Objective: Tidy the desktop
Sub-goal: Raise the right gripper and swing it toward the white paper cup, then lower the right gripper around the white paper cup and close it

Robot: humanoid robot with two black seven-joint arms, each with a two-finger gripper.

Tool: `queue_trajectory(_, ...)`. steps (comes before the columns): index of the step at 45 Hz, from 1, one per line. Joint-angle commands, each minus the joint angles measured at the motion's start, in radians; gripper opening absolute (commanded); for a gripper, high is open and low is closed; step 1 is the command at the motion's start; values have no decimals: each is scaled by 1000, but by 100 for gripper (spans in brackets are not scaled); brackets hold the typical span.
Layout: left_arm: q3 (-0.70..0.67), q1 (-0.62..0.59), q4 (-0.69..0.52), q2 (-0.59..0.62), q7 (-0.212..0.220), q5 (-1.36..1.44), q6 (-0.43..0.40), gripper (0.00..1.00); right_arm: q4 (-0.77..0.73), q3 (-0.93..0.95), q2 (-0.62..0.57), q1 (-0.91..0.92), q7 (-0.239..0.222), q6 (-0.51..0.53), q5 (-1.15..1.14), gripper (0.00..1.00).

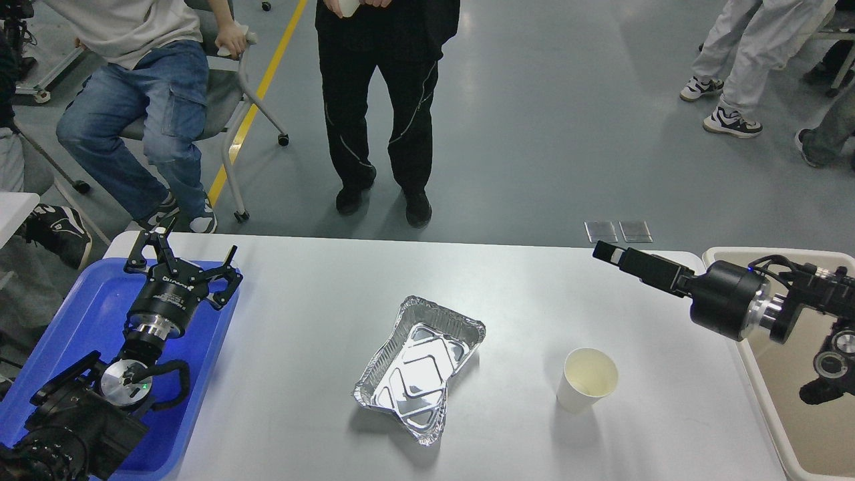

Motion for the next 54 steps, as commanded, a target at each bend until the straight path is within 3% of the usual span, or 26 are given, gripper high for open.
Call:
queue_trajectory(1, 0, 0, 0, -1, 0, 0, 0, 100, 31, -96, -27, 74, 7, -27, -192, 100)
queue_trajectory(15, 0, 0, 0, -1, 0, 0, 0, 100, 33, -365, -27, 261, 7, -75, -244, 99)
queue_trajectory(36, 0, 0, 0, 0, 0, 0, 0, 100, 14, -492, 6, 276, 7, -141, -384, 99)
queue_trajectory(54, 0, 0, 0, -1, 0, 0, 0, 100, -167, -555, 119, 276, 7, -182, -434, 99)
